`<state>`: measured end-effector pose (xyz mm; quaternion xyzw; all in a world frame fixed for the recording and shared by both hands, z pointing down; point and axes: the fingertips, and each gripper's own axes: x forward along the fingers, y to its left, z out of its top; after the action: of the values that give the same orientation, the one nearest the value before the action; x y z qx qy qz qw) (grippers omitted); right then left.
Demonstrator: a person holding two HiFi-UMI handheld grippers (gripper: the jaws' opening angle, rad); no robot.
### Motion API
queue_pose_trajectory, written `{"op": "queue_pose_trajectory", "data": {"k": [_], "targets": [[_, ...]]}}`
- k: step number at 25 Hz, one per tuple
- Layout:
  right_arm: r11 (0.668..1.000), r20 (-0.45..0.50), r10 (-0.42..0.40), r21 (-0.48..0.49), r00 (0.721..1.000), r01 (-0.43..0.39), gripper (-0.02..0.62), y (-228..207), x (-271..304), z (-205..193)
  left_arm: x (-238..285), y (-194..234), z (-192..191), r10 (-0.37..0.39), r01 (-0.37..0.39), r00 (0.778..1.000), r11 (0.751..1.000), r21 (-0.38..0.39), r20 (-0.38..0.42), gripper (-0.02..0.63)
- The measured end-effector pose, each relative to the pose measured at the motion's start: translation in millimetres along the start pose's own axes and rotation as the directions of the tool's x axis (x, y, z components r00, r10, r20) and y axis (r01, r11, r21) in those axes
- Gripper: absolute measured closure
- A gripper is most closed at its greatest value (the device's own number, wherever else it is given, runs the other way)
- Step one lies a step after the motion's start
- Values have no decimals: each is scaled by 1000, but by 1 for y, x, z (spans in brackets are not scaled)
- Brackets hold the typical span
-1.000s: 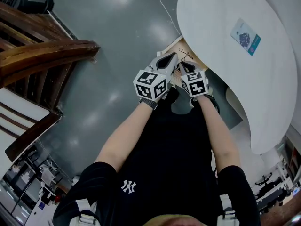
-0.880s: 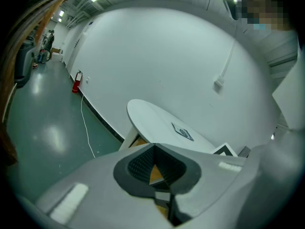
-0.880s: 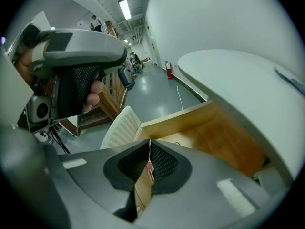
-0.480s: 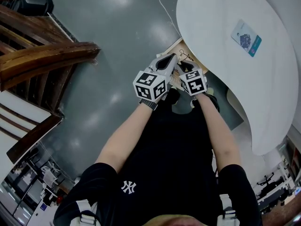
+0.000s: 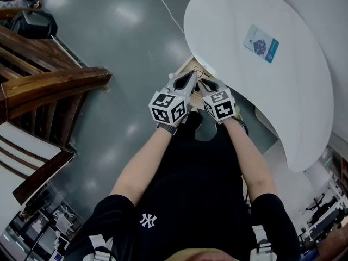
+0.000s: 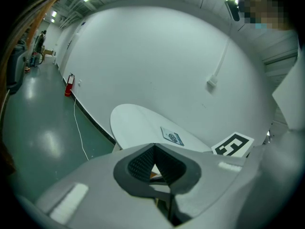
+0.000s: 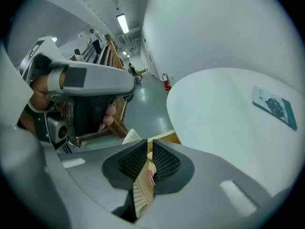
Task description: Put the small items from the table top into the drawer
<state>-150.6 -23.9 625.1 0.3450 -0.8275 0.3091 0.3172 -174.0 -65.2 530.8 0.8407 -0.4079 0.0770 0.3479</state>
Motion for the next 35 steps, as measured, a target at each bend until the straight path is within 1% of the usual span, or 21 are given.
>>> {"op": "queue_pose_trajectory", "data": {"k": [3, 9, 17, 22, 28, 35], "targets": [[1000, 32, -20, 16, 999, 20, 535, -7, -23, 8, 3, -18, 7, -20, 20, 1000, 1000, 14, -1, 606], [995, 81, -87, 54, 993, 83, 536, -28, -68, 15, 12, -58, 23, -77, 77, 997, 996, 53, 0, 605], [982, 140, -179, 84, 974, 168, 536, -57, -124, 20, 30, -113, 30, -150, 150, 989, 985, 88, -7, 604], [974, 167, -219, 102, 961, 204, 537, -79, -150, 21, 46, -141, 29, -182, 183, 983, 977, 108, -21, 605], [966, 184, -248, 115, 951, 230, 534, -104, -173, 23, 65, -164, 33, -198, 200, 980, 972, 124, -25, 606], [960, 176, -279, 46, 944, 275, 518, -133, -174, 33, 88, -166, 33, -181, 182, 983, 976, 119, -26, 604]]}}
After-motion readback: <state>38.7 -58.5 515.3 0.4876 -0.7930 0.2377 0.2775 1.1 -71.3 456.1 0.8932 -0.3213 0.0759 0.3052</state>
